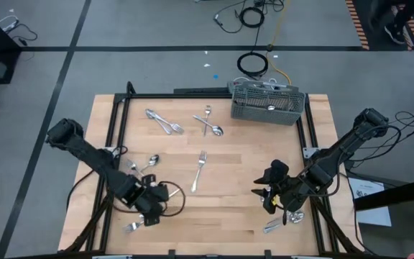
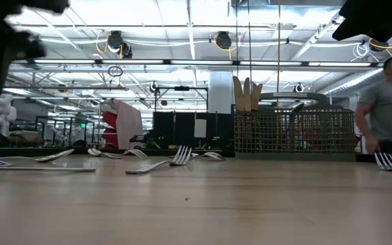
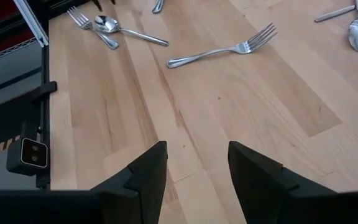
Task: Sort silverware
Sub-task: Put the silver spoon into the silverware basket
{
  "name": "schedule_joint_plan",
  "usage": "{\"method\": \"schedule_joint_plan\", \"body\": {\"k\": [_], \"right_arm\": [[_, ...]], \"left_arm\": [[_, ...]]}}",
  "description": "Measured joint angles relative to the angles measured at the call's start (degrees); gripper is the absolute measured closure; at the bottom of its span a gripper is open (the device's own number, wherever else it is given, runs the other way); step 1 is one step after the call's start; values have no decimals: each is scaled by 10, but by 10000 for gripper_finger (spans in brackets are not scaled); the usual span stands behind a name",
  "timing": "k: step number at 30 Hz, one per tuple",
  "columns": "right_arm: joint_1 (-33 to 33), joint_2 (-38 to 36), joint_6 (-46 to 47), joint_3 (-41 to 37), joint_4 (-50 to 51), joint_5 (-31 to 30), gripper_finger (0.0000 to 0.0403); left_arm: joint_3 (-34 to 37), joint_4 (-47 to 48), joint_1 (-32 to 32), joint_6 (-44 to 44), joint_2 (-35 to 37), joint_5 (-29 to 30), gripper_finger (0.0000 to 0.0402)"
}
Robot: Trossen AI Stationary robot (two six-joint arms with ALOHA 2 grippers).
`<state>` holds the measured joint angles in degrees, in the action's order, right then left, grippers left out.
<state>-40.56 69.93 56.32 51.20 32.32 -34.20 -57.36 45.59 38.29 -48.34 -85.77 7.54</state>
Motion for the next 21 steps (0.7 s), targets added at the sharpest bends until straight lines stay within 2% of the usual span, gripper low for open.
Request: {"method": "schedule_joint_plan", "body": {"k": [5,10,21], "right_arm": [[0,0,0,0,0,0,241],[3,0,1,0,0,0,241],[12,0,5,0,-5,0,241]], "left_arm": [[58,-49,31,-57,-4,44,278],[97,-120,48,-90,-11,46,278],[126,-134,57,-155,-58,76,278]]}}
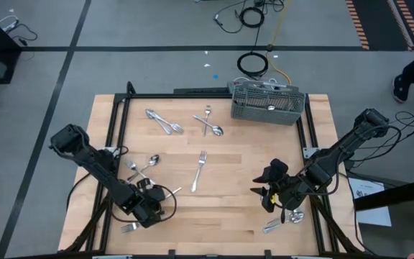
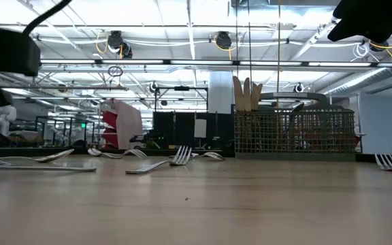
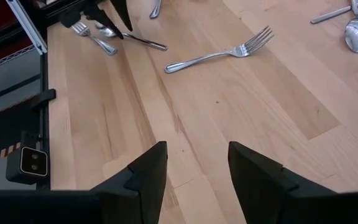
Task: Sort silverware
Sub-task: Put the silver spoon into the silverware basket
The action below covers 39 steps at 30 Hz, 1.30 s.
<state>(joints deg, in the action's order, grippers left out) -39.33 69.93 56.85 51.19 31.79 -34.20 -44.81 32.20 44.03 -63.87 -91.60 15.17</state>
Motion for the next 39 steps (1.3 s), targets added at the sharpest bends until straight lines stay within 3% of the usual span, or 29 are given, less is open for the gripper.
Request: {"method": "schedule_joint_plan", "body": {"k": [11,19,25,35,39], "right_arm": [[0,0,6,0,-3,14,241],[-1,0,23,0,-3,27,241],[-1,0,25,0,-3,80,241],[-2,-1,73,0,-3,120,241],[-2,-1,86,0,-3,119,241]], "left_arm": [[-2,-21,21,-30,-27,8,286],[-6,-19,21,-33,-28,-8,384],[-27,-15,8,-8,-12,-16,388],[-44,-44,-79,104,123,63,389],[-44,-94,-168,106,159,37,389]]}}
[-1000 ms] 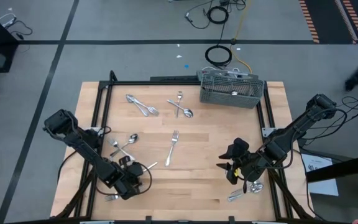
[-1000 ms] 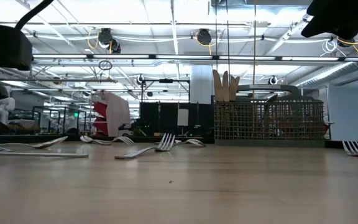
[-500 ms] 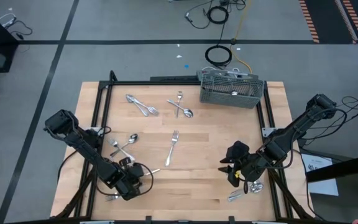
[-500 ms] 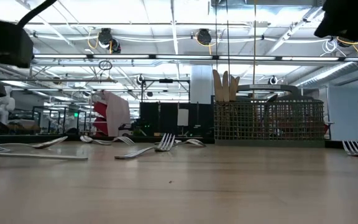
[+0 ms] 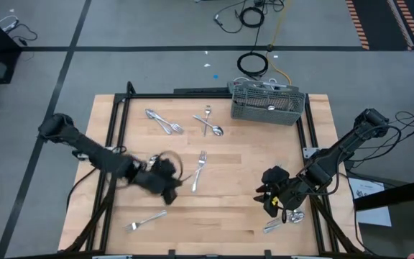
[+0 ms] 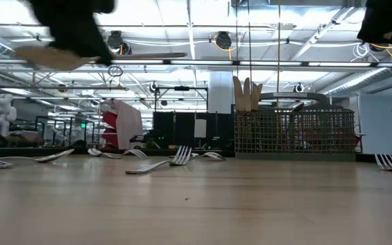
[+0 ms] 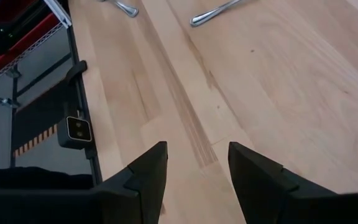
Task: Sort silverware
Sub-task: Put the silver spoon into the silverware basket
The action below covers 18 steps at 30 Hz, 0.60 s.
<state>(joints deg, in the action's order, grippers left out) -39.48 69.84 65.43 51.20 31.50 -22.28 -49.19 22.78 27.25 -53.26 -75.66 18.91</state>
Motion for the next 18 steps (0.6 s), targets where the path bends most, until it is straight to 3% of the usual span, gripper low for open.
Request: {"method": "schedule_joint_plan", "body": {"k": [10,13,18], "right_arm": [[-2,0,35,0,-8,0,241],[-12,0,51,0,-15,-3,241],[-34,1,84,0,-16,-3,241]], "left_arm": [[0,-266,-186,12,-29,-236,389],[0,-363,-222,-64,-59,-293,389],[-1,-569,-257,-215,-138,-326,389]]}}
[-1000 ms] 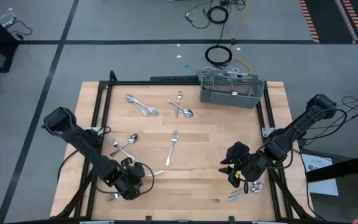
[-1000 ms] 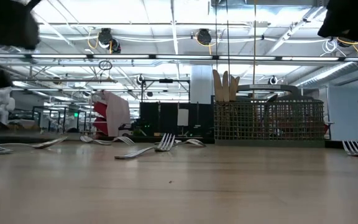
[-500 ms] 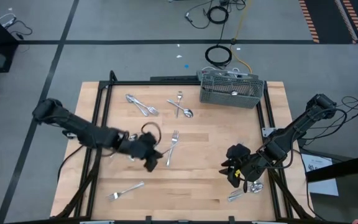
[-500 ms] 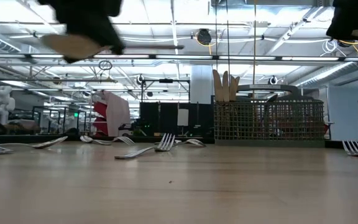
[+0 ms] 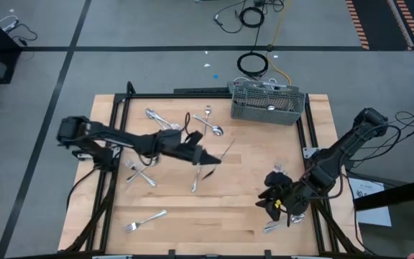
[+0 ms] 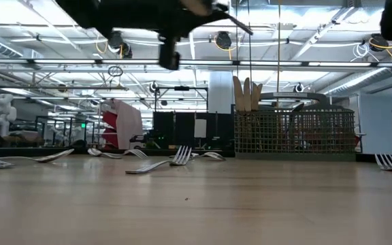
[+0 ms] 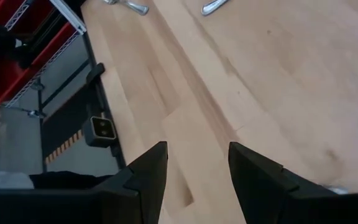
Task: Sort silverware
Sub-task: Put the silver spoon into the silverware basket
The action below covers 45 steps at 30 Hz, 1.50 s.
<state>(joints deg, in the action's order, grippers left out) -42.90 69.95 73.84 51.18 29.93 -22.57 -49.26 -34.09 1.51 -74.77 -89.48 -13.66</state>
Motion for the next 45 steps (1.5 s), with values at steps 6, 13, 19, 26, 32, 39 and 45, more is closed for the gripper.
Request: {"method": "schedule_joint_plan", "body": {"k": [6,13,19,26,32,39,45], "right_arm": [[-16,0,44,0,0,-5,241],[-30,0,87,0,0,-47,241],[-30,0,129,0,-2,-55,241],[-30,2,139,0,-39,-94,241],[-31,16,140,0,-59,-108,241],[-33,40,140,0,-81,-105,241],[-33,46,141,0,-85,-104,241]], "left_arm": [[-17,-239,-8,-157,-124,41,390],[-163,-318,-3,-264,-254,213,390],[-338,-303,-21,-321,-344,257,387],[-463,-240,-61,-479,-417,251,386],[-467,-170,-96,-513,-418,261,385],[-467,-124,-122,-541,-418,275,384],[-470,-103,-124,-558,-418,281,384]]}}
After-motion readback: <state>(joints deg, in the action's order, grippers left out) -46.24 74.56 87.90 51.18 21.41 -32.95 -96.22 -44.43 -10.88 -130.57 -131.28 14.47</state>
